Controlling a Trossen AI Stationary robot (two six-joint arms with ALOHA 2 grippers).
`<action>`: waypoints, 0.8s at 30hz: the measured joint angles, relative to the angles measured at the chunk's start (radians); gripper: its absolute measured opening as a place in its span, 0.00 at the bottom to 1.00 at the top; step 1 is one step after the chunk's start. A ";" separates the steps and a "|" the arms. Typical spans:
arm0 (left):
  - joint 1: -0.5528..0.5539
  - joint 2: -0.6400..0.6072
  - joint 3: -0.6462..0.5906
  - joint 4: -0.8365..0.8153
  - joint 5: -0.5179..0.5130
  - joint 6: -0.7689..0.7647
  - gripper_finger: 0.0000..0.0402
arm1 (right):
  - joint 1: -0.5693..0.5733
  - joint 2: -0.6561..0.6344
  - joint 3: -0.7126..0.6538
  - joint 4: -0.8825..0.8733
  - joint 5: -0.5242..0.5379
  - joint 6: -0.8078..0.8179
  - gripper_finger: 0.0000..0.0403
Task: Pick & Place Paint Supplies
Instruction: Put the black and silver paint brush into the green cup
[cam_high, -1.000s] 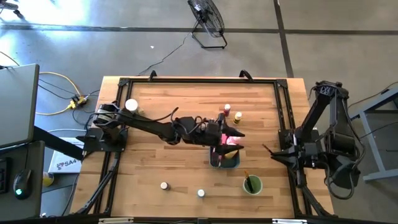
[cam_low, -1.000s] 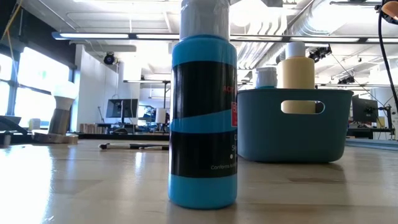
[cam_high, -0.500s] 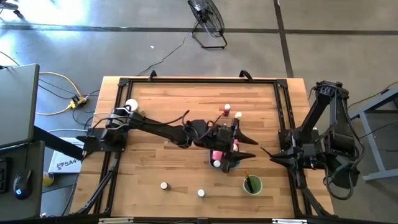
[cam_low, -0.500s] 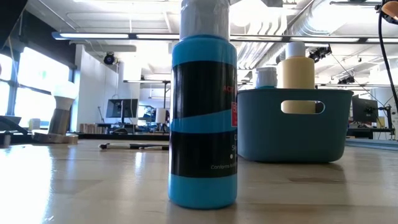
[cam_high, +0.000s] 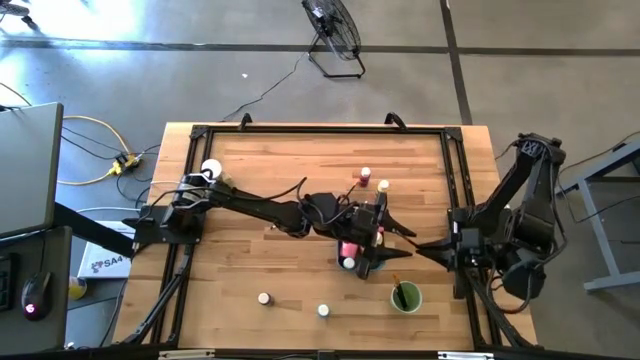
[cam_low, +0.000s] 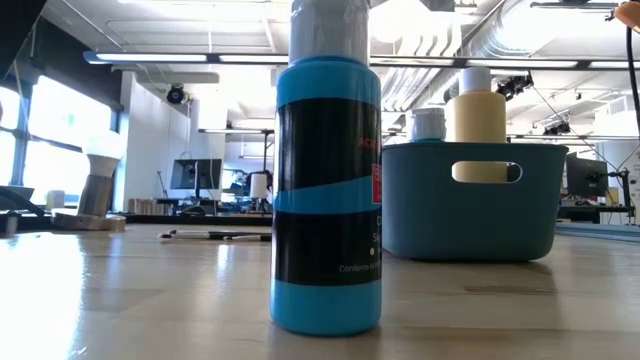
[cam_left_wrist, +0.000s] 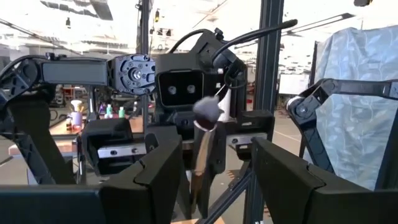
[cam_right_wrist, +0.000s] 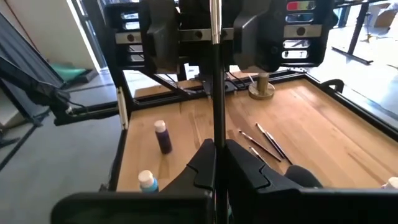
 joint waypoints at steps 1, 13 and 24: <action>0.000 0.000 0.000 0.004 0.000 0.000 0.47 | 0.000 0.000 0.000 0.005 -0.001 0.000 0.02; 0.000 0.000 0.000 0.012 0.000 0.000 0.29 | 0.000 0.000 0.000 0.012 -0.019 -0.003 0.02; 0.001 0.000 0.000 0.009 -0.003 0.000 0.03 | 0.000 0.000 0.000 0.013 -0.022 -0.024 0.06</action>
